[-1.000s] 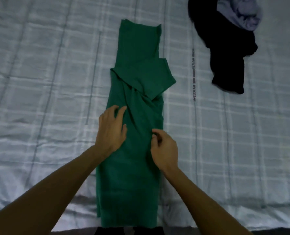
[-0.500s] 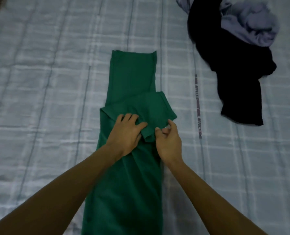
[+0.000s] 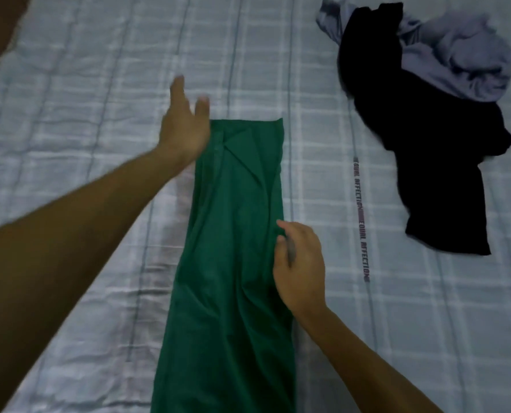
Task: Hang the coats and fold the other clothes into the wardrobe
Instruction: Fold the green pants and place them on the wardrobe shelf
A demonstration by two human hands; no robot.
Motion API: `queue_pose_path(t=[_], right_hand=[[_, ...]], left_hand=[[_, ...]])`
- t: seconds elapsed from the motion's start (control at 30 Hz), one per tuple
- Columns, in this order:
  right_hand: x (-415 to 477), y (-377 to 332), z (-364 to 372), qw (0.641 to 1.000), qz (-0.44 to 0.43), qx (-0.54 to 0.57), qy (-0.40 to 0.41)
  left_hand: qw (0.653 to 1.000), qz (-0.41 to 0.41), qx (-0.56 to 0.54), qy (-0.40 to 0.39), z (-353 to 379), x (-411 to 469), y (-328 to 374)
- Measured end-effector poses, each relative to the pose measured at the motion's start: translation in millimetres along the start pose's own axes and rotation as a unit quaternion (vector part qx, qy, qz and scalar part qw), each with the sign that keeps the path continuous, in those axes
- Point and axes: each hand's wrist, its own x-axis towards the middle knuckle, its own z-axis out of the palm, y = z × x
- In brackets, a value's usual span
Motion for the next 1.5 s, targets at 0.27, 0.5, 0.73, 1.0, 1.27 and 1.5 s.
queue_pose_path(t=[0.27,0.5,0.73,1.0,1.27,1.5], right_hand=[[43,-4,25,0.991,0.002,-0.092,-0.097],[114,-23,57,0.986,0.01,-0.125,-0.106],[177,-19,55,0.973,0.045,-0.215,-0.071],[202,4,59,0.988,0.087,-0.127,0.025],[187,-12,53,0.982,0.01,-0.183,0.043],[80,-12,42,0.957,-0.188,-0.195,-0.104]], left_hand=[[0.991,-0.063,0.11,-0.047,21,-39,-100],[0.991,-0.075,0.111,-0.015,36,-19,-95],[0.977,-0.086,0.179,0.08,49,20,-77],[0.973,0.003,0.174,0.151,39,51,-82],[0.966,0.072,0.177,0.176,35,36,-87],[0.919,0.293,0.263,-0.02,33,-48,-106]])
